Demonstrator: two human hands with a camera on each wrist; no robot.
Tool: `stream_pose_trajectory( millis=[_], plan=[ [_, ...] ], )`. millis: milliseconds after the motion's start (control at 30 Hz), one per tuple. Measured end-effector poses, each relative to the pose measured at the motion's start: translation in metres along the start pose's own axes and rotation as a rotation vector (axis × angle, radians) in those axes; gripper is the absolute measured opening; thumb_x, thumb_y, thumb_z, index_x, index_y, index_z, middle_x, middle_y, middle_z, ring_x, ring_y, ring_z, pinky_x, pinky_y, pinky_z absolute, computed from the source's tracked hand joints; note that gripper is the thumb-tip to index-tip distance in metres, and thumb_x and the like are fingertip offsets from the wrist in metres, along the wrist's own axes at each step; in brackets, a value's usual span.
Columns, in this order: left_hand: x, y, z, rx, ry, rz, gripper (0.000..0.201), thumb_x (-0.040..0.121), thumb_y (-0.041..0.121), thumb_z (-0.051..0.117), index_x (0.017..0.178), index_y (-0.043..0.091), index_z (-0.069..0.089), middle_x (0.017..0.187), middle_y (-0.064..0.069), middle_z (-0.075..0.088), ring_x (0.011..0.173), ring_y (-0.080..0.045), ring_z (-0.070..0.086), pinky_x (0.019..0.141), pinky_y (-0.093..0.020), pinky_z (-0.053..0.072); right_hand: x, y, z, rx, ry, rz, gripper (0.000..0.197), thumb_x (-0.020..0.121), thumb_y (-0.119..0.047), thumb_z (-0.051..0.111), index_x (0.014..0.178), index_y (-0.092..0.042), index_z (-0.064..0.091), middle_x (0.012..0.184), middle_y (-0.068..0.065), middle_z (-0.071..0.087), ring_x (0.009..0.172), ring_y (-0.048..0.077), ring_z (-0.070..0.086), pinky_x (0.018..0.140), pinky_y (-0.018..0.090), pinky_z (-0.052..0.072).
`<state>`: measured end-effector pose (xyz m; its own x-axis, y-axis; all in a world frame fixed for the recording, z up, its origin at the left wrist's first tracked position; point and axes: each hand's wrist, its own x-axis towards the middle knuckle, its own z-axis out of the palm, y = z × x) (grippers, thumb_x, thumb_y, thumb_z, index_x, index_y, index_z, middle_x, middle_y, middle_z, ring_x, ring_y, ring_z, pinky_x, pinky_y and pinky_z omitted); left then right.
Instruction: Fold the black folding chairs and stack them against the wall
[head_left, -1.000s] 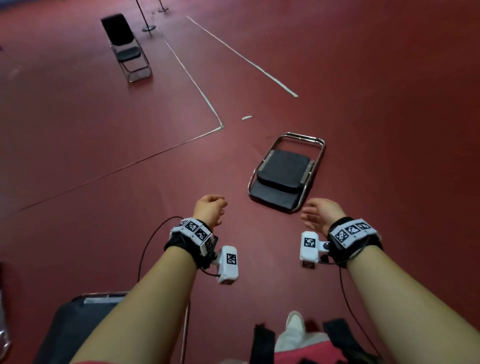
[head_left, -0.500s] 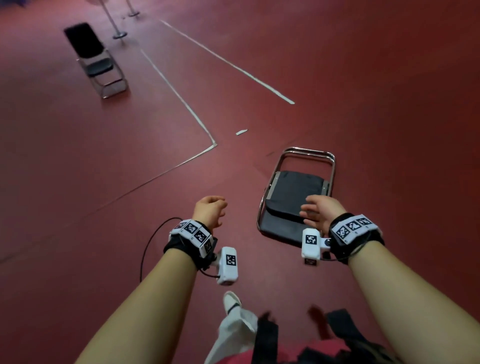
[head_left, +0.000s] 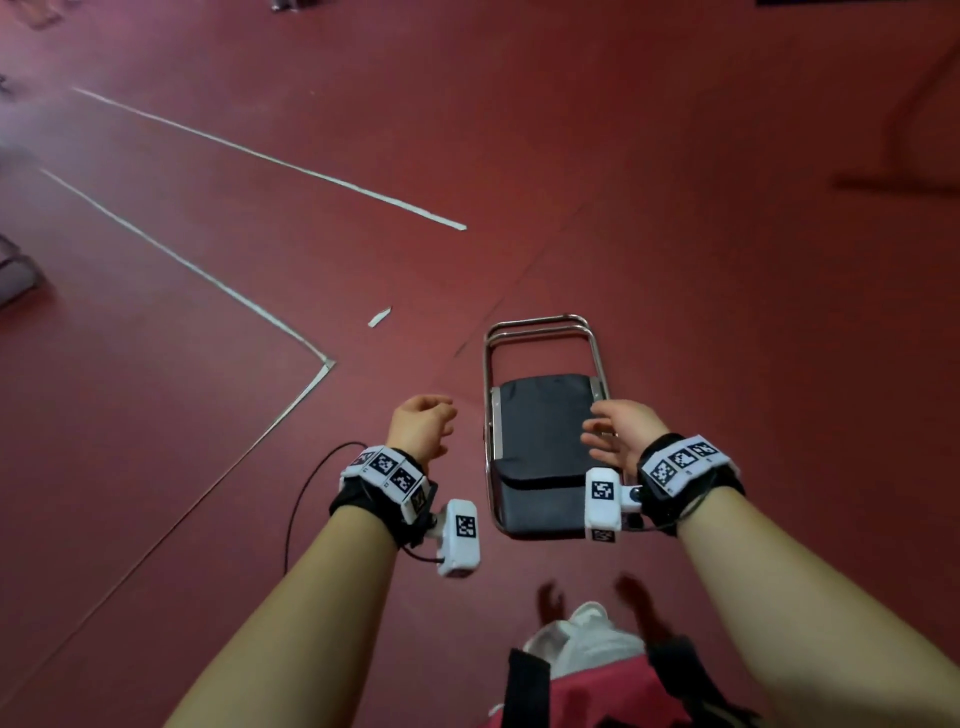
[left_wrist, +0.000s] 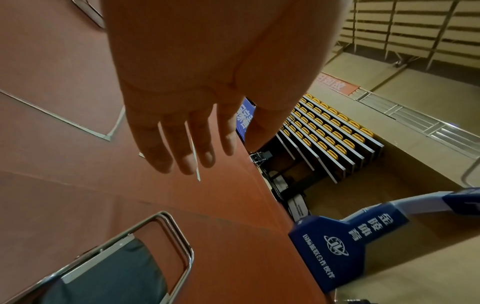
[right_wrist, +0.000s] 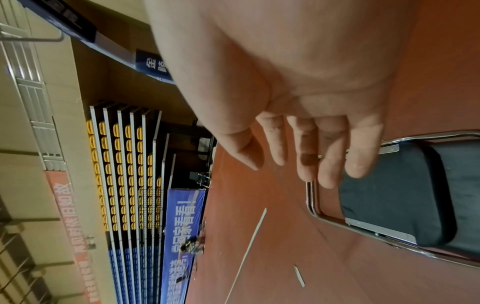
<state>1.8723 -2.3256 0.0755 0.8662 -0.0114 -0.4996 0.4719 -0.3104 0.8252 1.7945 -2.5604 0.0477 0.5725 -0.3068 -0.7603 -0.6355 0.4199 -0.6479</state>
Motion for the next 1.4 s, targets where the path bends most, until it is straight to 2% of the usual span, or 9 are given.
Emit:
stream_pose_trajectory(
  millis=[300, 467, 700, 933, 1033, 1100, 1167, 1300, 1400],
  plan=[
    [0.113, 0.061, 0.008, 0.106, -0.126, -0.009, 0.011, 0.093, 0.006, 0.058, 0.095, 0.015, 0.065, 0.085, -0.005, 0.061, 0.079, -0.021, 0.057, 0.072, -0.033, 0.045, 0.063, -0.062, 0.027, 0.114, 0.125, -0.023, 0.006, 0.095, -0.02, 0.054, 0.092, -0.015, 0.056, 0.074, 0.003, 0.059, 0.059, 0.016, 0.057, 0.057, 0.03, 0.045],
    [0.176, 0.086, 0.018, 0.203, -0.27, 0.027, 0.012, 0.092, 0.005, 0.058, 0.097, 0.014, 0.065, 0.08, -0.003, 0.06, 0.074, -0.019, 0.055, 0.065, -0.028, 0.042, 0.085, -0.074, 0.049, 0.238, 0.224, -0.011, 0.009, 0.097, -0.02, 0.052, 0.089, -0.017, 0.055, 0.078, 0.003, 0.057, 0.072, 0.019, 0.059, 0.059, 0.03, 0.044],
    [0.261, 0.103, 0.015, 0.406, -0.509, 0.078, 0.019, 0.091, 0.004, 0.059, 0.077, 0.017, 0.062, 0.066, -0.001, 0.062, 0.065, -0.019, 0.055, 0.059, -0.026, 0.042, 0.108, -0.057, 0.108, 0.491, 0.434, 0.026, 0.004, 0.098, -0.019, 0.051, 0.098, -0.017, 0.055, 0.085, 0.005, 0.061, 0.087, 0.025, 0.063, 0.092, 0.042, 0.051],
    [0.292, 0.087, 0.025, 0.6, -0.687, 0.038, 0.02, 0.093, 0.008, 0.059, 0.075, 0.017, 0.058, 0.076, -0.006, 0.056, 0.078, -0.024, 0.053, 0.063, -0.03, 0.041, 0.108, -0.01, 0.148, 0.693, 0.53, 0.107, 0.007, 0.099, -0.021, 0.052, 0.094, -0.017, 0.055, 0.086, 0.005, 0.061, 0.09, 0.025, 0.063, 0.094, 0.043, 0.049],
    [0.297, 0.069, 0.039, 0.655, -0.738, 0.011, 0.02, 0.093, 0.007, 0.058, 0.076, 0.017, 0.057, 0.078, -0.007, 0.056, 0.077, -0.023, 0.053, 0.063, -0.03, 0.04, 0.108, 0.017, 0.141, 0.808, 0.545, 0.127, 0.021, 0.098, -0.017, 0.048, 0.078, -0.019, 0.048, 0.071, 0.003, 0.052, 0.071, 0.02, 0.058, 0.07, 0.03, 0.048],
    [0.302, 0.054, 0.047, 0.682, -0.741, -0.002, 0.019, 0.093, 0.007, 0.058, 0.077, 0.017, 0.058, 0.081, -0.009, 0.057, 0.074, -0.023, 0.055, 0.062, -0.029, 0.04, 0.114, 0.035, 0.136, 0.881, 0.533, 0.134, 0.03, 0.096, -0.011, 0.041, 0.068, -0.022, 0.036, 0.056, -0.003, 0.036, 0.049, 0.013, 0.037, 0.05, 0.021, 0.025],
    [0.309, 0.037, 0.054, 0.709, -0.735, -0.024, 0.018, 0.094, 0.008, 0.058, 0.079, 0.018, 0.059, 0.086, -0.01, 0.059, 0.079, -0.024, 0.057, 0.065, -0.028, 0.042, 0.125, 0.05, 0.134, 0.897, 0.552, 0.171, 0.029, 0.093, -0.012, 0.042, 0.067, -0.023, 0.034, 0.052, -0.006, 0.031, 0.044, 0.011, 0.032, 0.044, 0.019, 0.021],
    [0.325, 0.001, 0.066, 0.753, -0.717, -0.058, 0.016, 0.097, 0.012, 0.056, 0.084, 0.019, 0.06, 0.093, -0.009, 0.062, 0.088, -0.025, 0.059, 0.072, -0.031, 0.044, 0.154, 0.076, 0.136, 0.815, 0.591, 0.255, 0.016, 0.094, -0.019, 0.051, 0.078, -0.019, 0.05, 0.063, -0.003, 0.052, 0.046, 0.01, 0.048, 0.043, 0.02, 0.033],
    [0.339, -0.025, 0.07, 0.782, -0.701, -0.081, 0.016, 0.098, 0.012, 0.055, 0.085, 0.019, 0.06, 0.088, -0.005, 0.062, 0.087, -0.023, 0.058, 0.075, -0.033, 0.045, 0.18, 0.097, 0.137, 0.921, 0.507, 0.194, 0.025, 0.094, -0.012, 0.045, 0.072, -0.02, 0.038, 0.05, -0.005, 0.037, 0.037, 0.009, 0.033, 0.034, 0.017, 0.021]
  ],
)
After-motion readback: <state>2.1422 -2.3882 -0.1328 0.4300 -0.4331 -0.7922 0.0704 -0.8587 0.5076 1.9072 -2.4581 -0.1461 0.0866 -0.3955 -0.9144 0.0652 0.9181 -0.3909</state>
